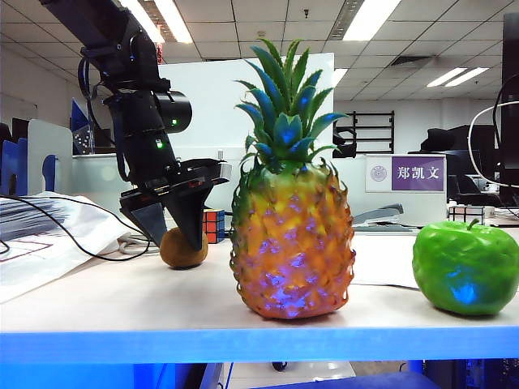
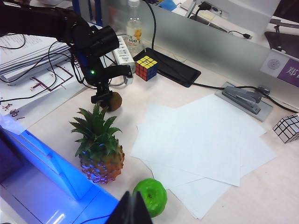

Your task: Arrange all the fruits from large to small from left to right in a row.

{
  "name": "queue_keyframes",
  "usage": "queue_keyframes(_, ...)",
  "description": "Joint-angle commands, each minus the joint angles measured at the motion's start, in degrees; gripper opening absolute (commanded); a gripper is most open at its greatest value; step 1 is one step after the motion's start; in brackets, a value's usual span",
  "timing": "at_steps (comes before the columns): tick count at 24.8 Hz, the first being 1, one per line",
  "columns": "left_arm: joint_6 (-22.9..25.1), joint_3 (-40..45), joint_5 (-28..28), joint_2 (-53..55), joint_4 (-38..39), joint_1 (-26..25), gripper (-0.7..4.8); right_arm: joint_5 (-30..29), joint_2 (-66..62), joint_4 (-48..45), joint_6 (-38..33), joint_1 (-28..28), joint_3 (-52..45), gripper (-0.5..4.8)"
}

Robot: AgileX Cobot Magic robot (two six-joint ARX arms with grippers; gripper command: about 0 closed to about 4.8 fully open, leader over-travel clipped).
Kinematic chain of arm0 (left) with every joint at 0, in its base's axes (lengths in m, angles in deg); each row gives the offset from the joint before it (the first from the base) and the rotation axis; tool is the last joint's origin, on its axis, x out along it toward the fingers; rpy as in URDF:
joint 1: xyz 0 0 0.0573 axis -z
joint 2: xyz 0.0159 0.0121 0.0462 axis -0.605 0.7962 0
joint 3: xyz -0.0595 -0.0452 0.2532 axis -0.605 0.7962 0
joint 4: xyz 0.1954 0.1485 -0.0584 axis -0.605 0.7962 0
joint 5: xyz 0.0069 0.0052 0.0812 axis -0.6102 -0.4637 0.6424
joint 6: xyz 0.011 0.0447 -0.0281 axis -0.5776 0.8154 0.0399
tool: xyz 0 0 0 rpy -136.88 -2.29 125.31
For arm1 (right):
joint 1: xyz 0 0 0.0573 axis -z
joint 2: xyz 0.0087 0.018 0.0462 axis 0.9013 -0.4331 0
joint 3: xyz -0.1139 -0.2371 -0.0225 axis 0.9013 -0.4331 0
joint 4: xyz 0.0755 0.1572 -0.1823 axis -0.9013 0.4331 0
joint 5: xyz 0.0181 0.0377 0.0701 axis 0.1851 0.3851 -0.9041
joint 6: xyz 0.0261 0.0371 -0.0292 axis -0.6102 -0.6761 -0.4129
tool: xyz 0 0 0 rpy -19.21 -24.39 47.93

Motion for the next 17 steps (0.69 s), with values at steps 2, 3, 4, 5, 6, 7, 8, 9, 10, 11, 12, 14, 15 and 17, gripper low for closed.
queue_keyframes(2, -0.70, -0.09, 1.11, 0.17, -1.49, 0.11, 0.25, 0.17, 0.02, -1.01, 0.17, 0.04, 0.20, 0.17)
queue_keyframes(3, -1.27, -0.11, 2.58, 0.20, -1.79, 0.11, -0.05, 0.17, 0.02, -1.01, 0.17, 0.04, 0.20, 0.17)
queue_keyframes(4, -1.18, -0.13, 2.51, 0.20, -1.75, 0.11, -0.05, 0.17, 0.02, -1.01, 0.17, 0.04, 0.20, 0.17)
queue_keyframes(5, -1.07, -0.61, 2.34, 0.15, -1.22, 0.11, -0.05, 0.17, 0.02, -1.01, 0.17, 0.04, 0.20, 0.17)
queue_keyframes(6, -0.68, -1.14, 2.34, 0.15, -0.76, 0.11, -0.05, 0.22, 0.02, -1.03, 0.17, 0.04, 0.20, 0.17)
queue_keyframes(7, 0.42, -2.99, 3.45, 0.13, 0.00, 0.09, -0.05, 0.20, 0.02, -1.20, 0.20, 0.04, 0.20, 0.17)
queue_keyframes(8, 0.96, -4.24, 4.46, 0.13, 0.59, 0.09, -0.05, 0.20, 0.02, -1.33, 0.20, 0.04, 0.20, 0.17)
queue_keyframes(9, 1.16, -7.87, 3.76, 0.13, 1.79, 0.09, -0.05, 0.20, 0.02, -1.40, 0.20, 0.04, 0.20, 0.17)
queue_keyframes(10, 0.74, -10.34, 2.21, 0.11, 2.40, 0.07, -0.05, 0.20, 0.02, -1.38, 0.20, 0.04, 0.20, 0.17)
queue_keyframes(11, 0.68, -14.32, -0.07, -0.26, 3.41, 0.04, -0.05, 0.81, 0.02, -1.25, 0.17, 0.04, 0.20, 0.17)
queue_keyframes(12, 0.70, -16.50, -2.23, -0.79, 3.91, 0.07, -0.05, 1.66, 0.02, -1.18, 0.20, 0.04, 0.20, 0.17)
queue_keyframes(14, -0.70, -21.99, -7.61, -2.47, 4.52, 0.68, -0.05, 4.42, 0.04, -0.98, 0.20, 0.07, 0.20, 0.17)
queue_keyframes(15, -2.05, -26.88, -7.93, -2.93, 6.27, 1.97, -0.05, 5.77, 0.07, -0.96, 0.20, 0.04, 0.20, 0.17)
queue_keyframes(17, -1.66, -34.12, -7.91, -2.99, 10.43, 4.66, -0.05, 7.26, 0.15, -0.94, 0.22, 0.04, 0.20, 0.17)
